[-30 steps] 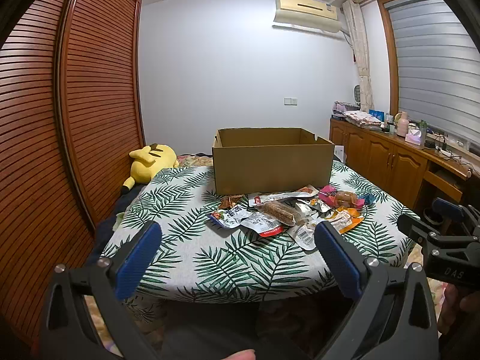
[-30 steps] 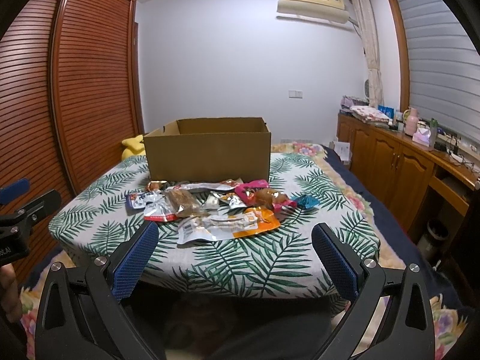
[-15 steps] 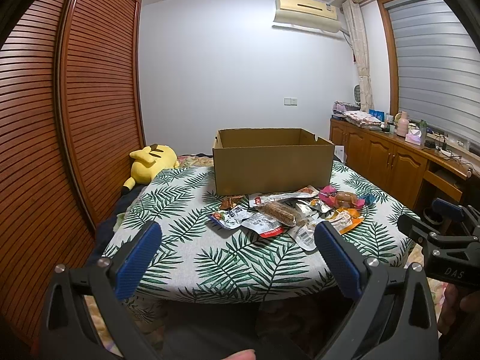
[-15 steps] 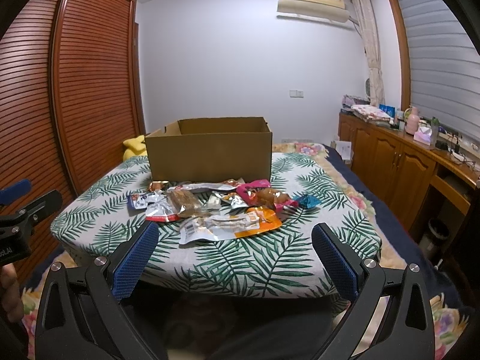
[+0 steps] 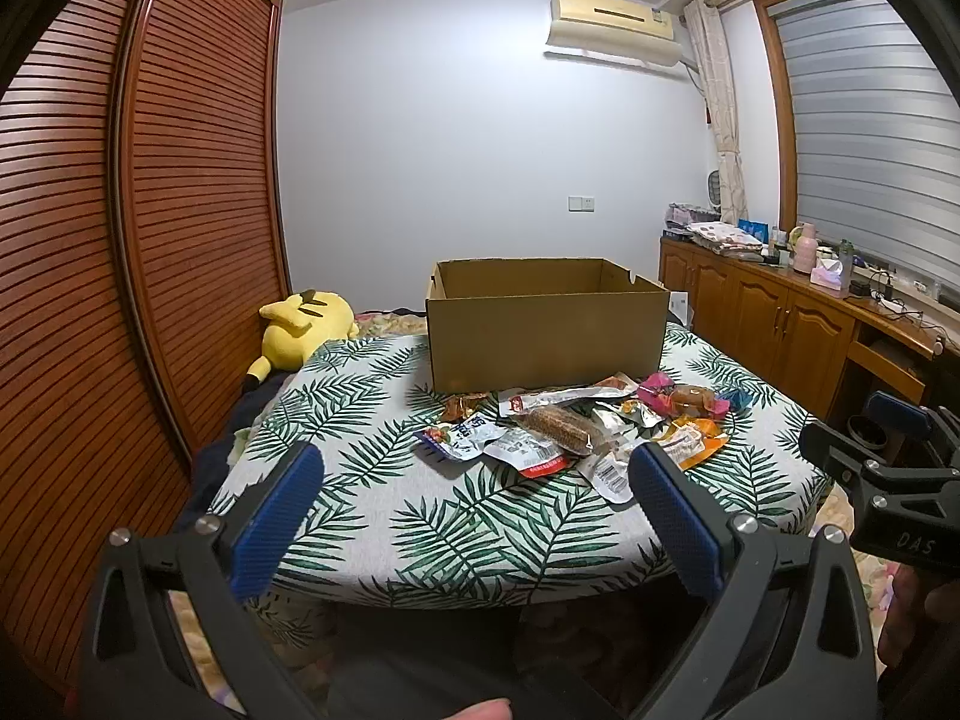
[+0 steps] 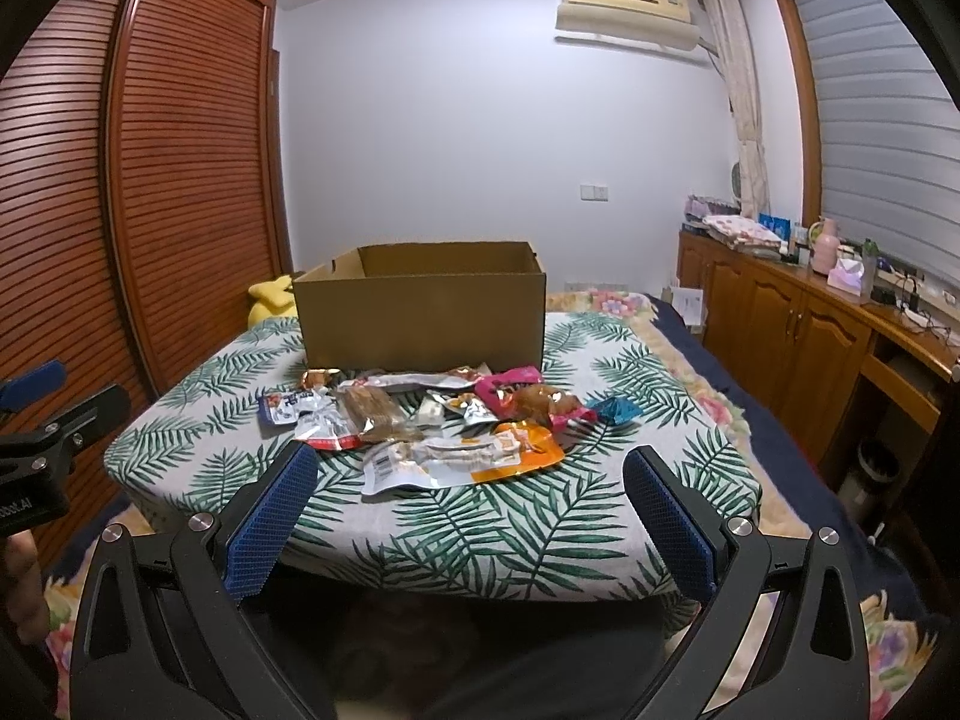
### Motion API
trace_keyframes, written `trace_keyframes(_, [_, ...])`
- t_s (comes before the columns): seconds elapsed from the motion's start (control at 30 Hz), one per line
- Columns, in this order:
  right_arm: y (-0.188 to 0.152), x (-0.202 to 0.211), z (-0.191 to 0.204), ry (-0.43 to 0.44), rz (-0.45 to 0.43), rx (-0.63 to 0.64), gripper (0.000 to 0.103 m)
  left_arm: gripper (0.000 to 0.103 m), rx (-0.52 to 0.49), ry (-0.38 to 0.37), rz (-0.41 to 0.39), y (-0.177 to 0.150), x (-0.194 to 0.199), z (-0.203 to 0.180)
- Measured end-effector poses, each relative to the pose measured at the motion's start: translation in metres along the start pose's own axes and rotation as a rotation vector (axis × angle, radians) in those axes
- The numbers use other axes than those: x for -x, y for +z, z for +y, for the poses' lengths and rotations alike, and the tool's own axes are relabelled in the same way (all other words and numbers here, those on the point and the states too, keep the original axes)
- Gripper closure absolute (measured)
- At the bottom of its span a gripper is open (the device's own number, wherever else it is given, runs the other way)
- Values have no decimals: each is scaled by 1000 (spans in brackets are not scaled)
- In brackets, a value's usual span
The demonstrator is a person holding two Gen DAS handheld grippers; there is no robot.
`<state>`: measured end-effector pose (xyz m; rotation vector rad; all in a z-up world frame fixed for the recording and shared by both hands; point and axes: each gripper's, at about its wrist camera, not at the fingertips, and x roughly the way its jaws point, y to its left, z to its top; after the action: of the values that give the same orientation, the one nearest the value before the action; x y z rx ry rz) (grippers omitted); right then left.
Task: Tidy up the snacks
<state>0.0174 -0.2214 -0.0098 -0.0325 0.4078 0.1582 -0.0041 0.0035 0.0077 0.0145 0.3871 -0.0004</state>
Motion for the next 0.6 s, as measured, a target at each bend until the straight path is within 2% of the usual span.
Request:
trace_keyframes(0.33, [-1,0,0,2,1,0,0,0,-1,-3,7,-1,-1,-1])
trace_keyframes(0.6, [-2,-17,-10,30,31,15,0,0,-7,-23,81,-9,-32,1])
